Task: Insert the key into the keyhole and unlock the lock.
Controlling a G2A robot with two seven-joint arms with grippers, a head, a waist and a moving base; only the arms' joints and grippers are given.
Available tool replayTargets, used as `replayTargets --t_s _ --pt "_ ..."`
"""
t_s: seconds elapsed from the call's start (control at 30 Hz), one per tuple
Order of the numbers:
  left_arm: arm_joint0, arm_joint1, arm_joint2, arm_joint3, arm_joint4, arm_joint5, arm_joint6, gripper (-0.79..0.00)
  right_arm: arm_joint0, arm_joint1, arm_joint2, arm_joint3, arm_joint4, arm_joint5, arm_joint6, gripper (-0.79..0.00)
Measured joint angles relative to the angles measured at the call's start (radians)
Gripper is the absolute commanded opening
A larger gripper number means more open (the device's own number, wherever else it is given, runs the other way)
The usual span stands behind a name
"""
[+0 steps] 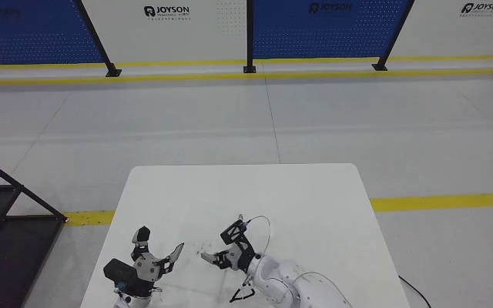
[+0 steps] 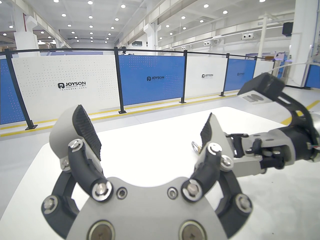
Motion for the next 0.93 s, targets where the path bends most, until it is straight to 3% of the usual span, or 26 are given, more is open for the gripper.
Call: replayTargets --t_s 0.17,0.6,0.93 --pt "-0.004 -0.003 0.008 0.007 -0.002 0.000 0.003 0.000 -0.068 0.030 0.059 -0.066 -0.047 -0.080 -0.112 0.000" --pt "-0.016 -0.009 0.029 0.023 -0.005 0.009 0.008 0.000 -0.395 0.158 0.384 -0.278 -0.177 -0.537 -0.558 -0.001" --pt "-0.015 -0.009 0.029 0.023 -0.005 0.009 0.008 0.000 -0.404 0.161 0.395 -0.280 -0.178 -0.555 -0.578 -0.001"
